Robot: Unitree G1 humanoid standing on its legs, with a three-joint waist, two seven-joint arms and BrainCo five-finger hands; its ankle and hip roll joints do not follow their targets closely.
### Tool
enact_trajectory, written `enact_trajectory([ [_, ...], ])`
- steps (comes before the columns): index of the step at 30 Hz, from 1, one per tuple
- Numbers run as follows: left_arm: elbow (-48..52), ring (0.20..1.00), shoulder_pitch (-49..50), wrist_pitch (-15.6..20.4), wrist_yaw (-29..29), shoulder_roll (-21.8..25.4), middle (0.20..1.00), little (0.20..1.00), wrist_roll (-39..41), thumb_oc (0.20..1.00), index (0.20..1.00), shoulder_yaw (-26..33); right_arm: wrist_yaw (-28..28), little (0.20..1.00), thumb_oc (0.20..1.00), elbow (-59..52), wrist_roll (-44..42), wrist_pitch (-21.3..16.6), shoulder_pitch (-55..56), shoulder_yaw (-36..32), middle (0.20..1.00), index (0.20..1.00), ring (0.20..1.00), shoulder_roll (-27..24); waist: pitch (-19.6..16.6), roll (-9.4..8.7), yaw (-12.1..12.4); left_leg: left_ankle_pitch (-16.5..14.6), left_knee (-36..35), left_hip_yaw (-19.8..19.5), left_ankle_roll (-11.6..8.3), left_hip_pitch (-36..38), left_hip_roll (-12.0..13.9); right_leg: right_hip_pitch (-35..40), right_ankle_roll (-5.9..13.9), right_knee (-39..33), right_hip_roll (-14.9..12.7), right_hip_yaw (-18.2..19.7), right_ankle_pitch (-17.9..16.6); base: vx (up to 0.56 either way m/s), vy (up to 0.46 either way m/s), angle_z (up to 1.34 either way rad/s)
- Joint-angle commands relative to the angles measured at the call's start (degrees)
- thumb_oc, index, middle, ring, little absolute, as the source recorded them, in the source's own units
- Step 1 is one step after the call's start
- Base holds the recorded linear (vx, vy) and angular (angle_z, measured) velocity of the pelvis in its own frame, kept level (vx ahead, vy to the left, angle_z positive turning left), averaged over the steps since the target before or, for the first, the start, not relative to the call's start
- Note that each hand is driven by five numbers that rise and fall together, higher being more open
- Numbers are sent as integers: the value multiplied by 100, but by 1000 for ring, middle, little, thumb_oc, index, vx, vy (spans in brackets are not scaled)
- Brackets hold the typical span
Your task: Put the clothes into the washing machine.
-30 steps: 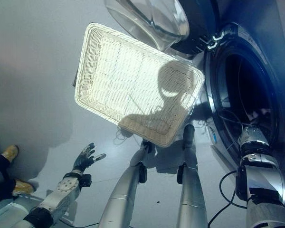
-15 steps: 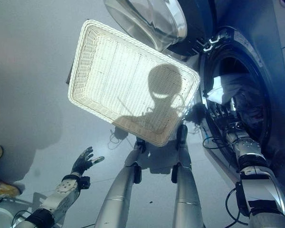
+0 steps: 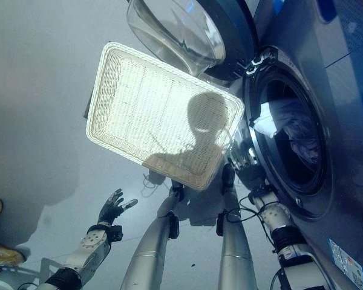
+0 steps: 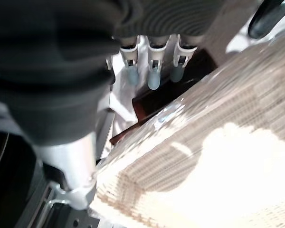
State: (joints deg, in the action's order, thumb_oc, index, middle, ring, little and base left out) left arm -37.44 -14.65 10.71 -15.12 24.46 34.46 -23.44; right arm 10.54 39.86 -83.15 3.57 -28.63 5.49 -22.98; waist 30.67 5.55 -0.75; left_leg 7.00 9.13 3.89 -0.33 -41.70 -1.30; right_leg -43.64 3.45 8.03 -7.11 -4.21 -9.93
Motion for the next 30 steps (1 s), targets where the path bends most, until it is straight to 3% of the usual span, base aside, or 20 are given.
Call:
enact_trajectory([
  [1, -143, 1000, 441, 105, -18, -114, 1000, 1000, -221, 1000, 1000, 229, -272, 1000, 1000, -36, 1280, -360, 68, 303, 1000, 1000, 1000, -209, -87, 189, 83, 12, -451, 161, -76, 457, -225, 280, 49, 478, 460, -408, 514, -69, 122, 0],
  [6, -604, 1000, 468, 22, 386, -275, 1000, 1000, -232, 1000, 1000, 447, -601, 1000, 1000, 543, 3141, -539, 307, 732, 1000, 1000, 1000, -41, -87, 78, 103, -139, -370, 112, -43, 1050, -258, 912, 59, 415, 408, -398, 597, -43, 93, 1],
  [8, -674, 1000, 466, 22, 467, -294, 1000, 1000, -241, 1000, 1000, 478, -618, 1000, 1000, 637, 3336, -582, 346, 774, 1000, 1000, 1000, -12, -87, 61, 102, -166, -347, 105, -44, 1129, -260, 1003, 58, 410, 400, -397, 614, -7, 47, 1],
  [11, -1231, 1000, 436, -69, 1252, -405, 1000, 1000, -318, 1000, 1000, 670, -1080, 1000, 1000, 1351, 5068, -911, 607, 1049, 1000, 1000, 1000, 155, -87, -78, 119, -357, -250, 95, -46, 1909, -246, 1870, 79, 313, 316, -392, 715, 7, 48, 7],
  [13, -1324, 1000, 421, -115, 1440, -415, 1000, 1000, -279, 1000, 1000, 690, -1109, 1000, 1000, 1462, 5259, -970, 646, 1118, 1000, 1000, 1000, 144, -87, -102, 125, -368, -266, 109, -47, 2060, -232, 2036, 85, 268, 306, -391, 712, 23, 13, 11],
  [14, -1557, 1000, 463, -150, 1886, -465, 1000, 1000, -228, 1000, 1000, 721, -1142, 1000, 1000, 1672, 5647, -1073, 858, 1200, 1000, 1000, 1000, 214, -166, -171, 134, -405, -352, 100, -66, 2409, -201, 2407, 111, 176, 288, -389, 757, 55, -8, 1],
  [17, -1847, 1000, 591, -178, 2374, -535, 1000, 1000, -102, 1000, 1000, 729, -1090, 1000, 1000, 1901, 6285, -1371, 1191, 1293, 1000, 1000, 1000, 274, -486, -260, 150, -432, -573, 52, -88, 2769, -176, 2829, 142, -62, 291, -409, 785, 131, -11, 7],
  [19, -2113, 1000, 700, -265, 2676, -613, 1000, 1000, -38, 1000, 1000, 789, -1237, 1000, 1000, 2059, 7198, -1703, 1449, 1461, 1000, 1000, 1000, 312, -824, -365, 159, -467, -772, -1, -112, 3130, -160, 3261, 148, -347, 320, -458, 796, 134, -12, 3],
  [21, -2142, 1000, 715, -299, 2697, -626, 1000, 1000, -19, 1000, 1000, 808, -1231, 1000, 1000, 2056, 7184, -1692, 1488, 1477, 1000, 1000, 1000, 317, -872, -387, 156, -481, -782, 0, -112, 3181, -161, 3325, 147, -381, 327, -455, 799, 96, -32, 15],
  [22, -2424, 1000, 786, -489, 2848, -688, 1000, 1000, -149, 1000, 1000, 926, -969, 1000, 1000, 2161, 6738, -1434, 1713, 1381, 1000, 1000, 1000, 386, -1186, -528, 142, -581, -783, 7, -98, 3460, -146, 3672, 114, -515, 371, -453, 840, 183, -64, 14],
  [25, -2870, 1000, 872, -552, 2984, -829, 1000, 1000, -498, 1000, 1000, 1008, -702, 1000, 1000, 2465, 6592, -1368, 1944, 1162, 1000, 1000, 1000, 602, -1520, -630, 114, -652, -873, 38, -75, 3792, -111, 3975, 89, -591, 451, -444, 879, 160, -45, 12],
  [30, -3352, 1000, 926, -769, 3002, -1073, 1000, 1000, -1281, 1000, 1000, 893, -613, 1000, 1000, 2817, 7565, -1066, 2234, 1293, 1000, 1000, 1000, 897, -2015, -694, 46, -656, -1230, 29, -58, 4342, -53, 4436, 43, -685, 630, -359, 991, 142, -51, 4],
])
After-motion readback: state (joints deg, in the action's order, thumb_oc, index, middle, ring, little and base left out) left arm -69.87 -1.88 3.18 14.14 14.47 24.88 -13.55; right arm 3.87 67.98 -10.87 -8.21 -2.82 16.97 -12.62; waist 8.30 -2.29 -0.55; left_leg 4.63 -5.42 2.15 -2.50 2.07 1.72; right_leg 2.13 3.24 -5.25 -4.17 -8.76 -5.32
